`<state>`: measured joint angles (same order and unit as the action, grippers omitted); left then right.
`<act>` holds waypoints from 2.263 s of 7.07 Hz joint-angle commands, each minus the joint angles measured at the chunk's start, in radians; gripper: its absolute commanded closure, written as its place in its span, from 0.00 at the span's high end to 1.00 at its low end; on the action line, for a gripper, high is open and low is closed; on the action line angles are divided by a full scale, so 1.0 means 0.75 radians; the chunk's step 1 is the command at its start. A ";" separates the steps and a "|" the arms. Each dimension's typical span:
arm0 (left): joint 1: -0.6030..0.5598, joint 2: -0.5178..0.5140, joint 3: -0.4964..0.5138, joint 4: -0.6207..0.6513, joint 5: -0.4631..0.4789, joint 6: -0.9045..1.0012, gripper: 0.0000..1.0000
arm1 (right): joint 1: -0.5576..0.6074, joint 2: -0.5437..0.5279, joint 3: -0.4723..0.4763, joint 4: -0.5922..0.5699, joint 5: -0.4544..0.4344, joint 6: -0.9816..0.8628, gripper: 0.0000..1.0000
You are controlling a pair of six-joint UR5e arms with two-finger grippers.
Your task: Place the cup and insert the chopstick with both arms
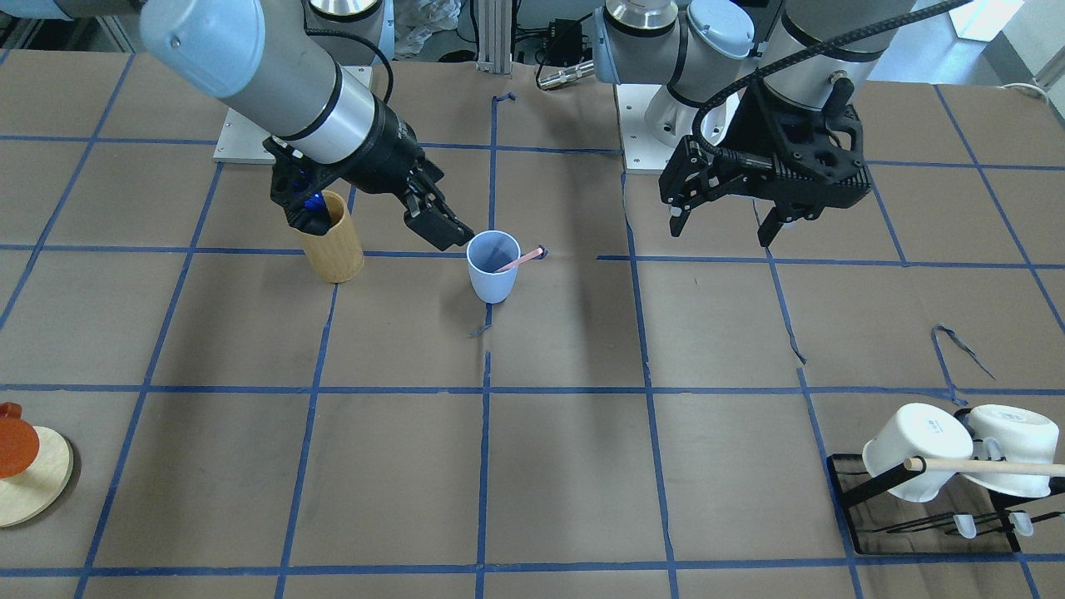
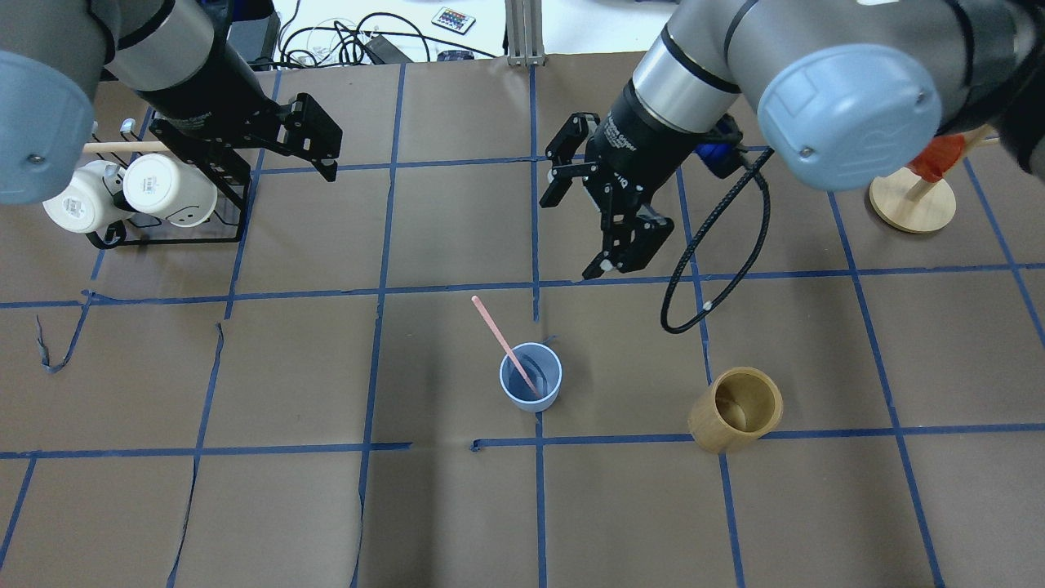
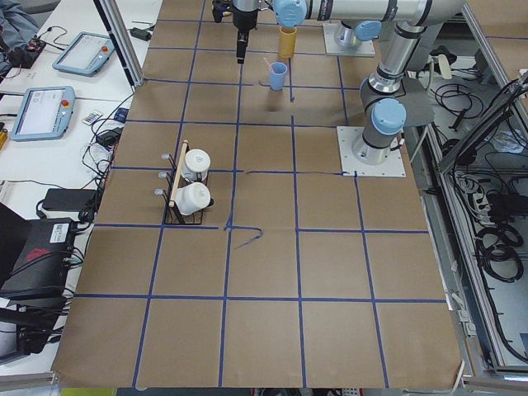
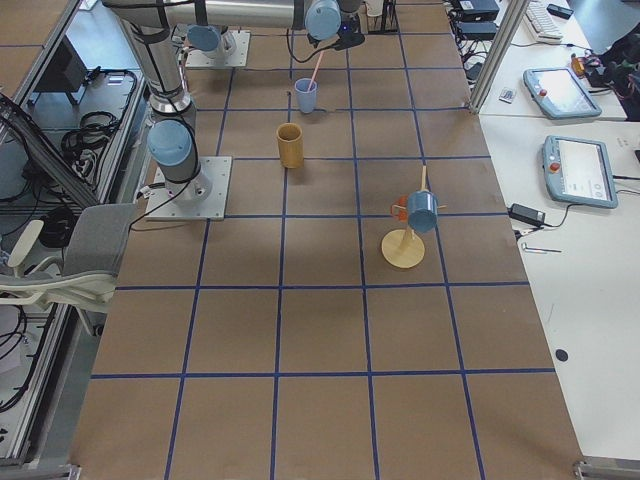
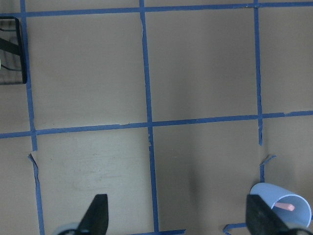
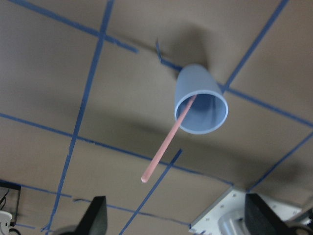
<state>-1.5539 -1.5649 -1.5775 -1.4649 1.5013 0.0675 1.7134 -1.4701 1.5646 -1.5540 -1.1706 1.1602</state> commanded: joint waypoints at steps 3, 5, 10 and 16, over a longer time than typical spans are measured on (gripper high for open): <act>-0.002 0.000 -0.001 0.000 0.001 0.000 1.00 | -0.051 -0.030 -0.061 0.004 -0.472 -0.805 1.00; -0.002 -0.002 0.003 0.000 -0.001 0.000 1.00 | -0.145 -0.050 -0.061 0.008 -0.515 -1.241 1.00; -0.002 0.000 -0.001 0.000 -0.001 0.000 1.00 | -0.149 -0.118 -0.059 0.057 -0.505 -1.622 1.00; 0.000 0.000 -0.005 0.000 -0.001 0.000 1.00 | -0.202 -0.149 -0.059 0.057 -0.523 -1.647 1.00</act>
<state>-1.5537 -1.5647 -1.5812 -1.4650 1.5001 0.0675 1.5810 -1.5789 1.5208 -1.5106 -1.5617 -0.0727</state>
